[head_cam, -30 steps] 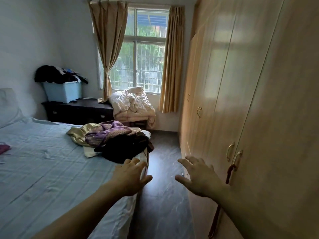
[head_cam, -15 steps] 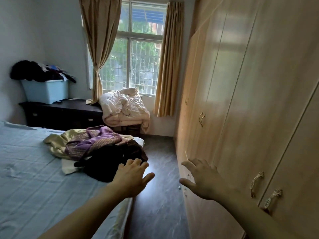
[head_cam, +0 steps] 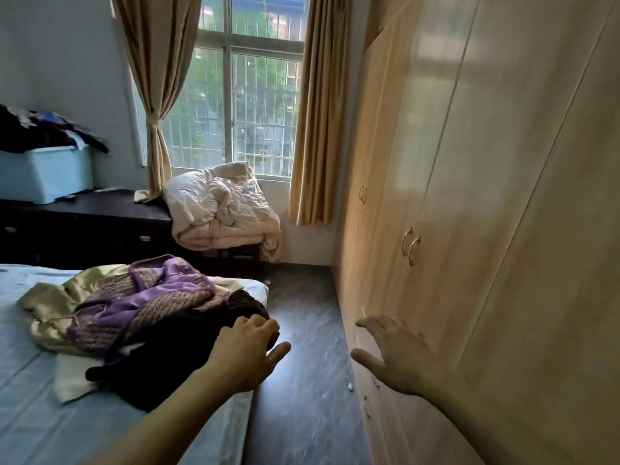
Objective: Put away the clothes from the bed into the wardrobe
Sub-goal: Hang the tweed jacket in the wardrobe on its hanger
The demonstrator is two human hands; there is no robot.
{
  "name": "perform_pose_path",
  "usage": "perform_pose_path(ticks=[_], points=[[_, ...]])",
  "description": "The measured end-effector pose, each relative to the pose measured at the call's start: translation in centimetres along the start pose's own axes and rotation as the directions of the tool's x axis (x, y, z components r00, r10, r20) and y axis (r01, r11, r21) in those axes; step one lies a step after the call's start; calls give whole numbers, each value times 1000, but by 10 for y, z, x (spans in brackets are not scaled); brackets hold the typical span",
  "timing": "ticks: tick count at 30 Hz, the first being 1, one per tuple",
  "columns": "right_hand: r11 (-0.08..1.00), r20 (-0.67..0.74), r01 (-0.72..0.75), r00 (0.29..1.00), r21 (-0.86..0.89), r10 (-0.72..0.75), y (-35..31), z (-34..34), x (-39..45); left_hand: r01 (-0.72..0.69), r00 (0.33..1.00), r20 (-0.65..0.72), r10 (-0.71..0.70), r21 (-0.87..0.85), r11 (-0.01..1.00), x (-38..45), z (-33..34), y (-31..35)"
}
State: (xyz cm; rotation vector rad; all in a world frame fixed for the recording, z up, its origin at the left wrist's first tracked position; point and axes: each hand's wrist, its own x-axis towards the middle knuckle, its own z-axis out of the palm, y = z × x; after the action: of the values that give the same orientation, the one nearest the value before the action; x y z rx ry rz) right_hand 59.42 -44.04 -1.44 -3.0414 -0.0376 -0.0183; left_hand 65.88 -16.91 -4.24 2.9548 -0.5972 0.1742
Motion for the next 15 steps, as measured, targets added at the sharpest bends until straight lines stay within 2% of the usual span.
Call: perform_pose_path(ticks=[7, 10, 13, 15], points=[[997, -18, 44, 999, 56, -43, 59, 20, 151, 49, 999, -1, -49, -10, 999, 150, 30, 9], [995, -9, 39, 999, 96, -39, 86, 13, 217, 35, 998, -45, -35, -8, 999, 217, 23, 14], [988, -59, 49, 997, 148, -40, 107, -2, 281, 44, 994, -101, -44, -5, 999, 279, 14, 10], [978, -79, 49, 996, 203, -34, 116, -11, 318, 66, 993, -92, -67, -18, 998, 315, 14, 4]])
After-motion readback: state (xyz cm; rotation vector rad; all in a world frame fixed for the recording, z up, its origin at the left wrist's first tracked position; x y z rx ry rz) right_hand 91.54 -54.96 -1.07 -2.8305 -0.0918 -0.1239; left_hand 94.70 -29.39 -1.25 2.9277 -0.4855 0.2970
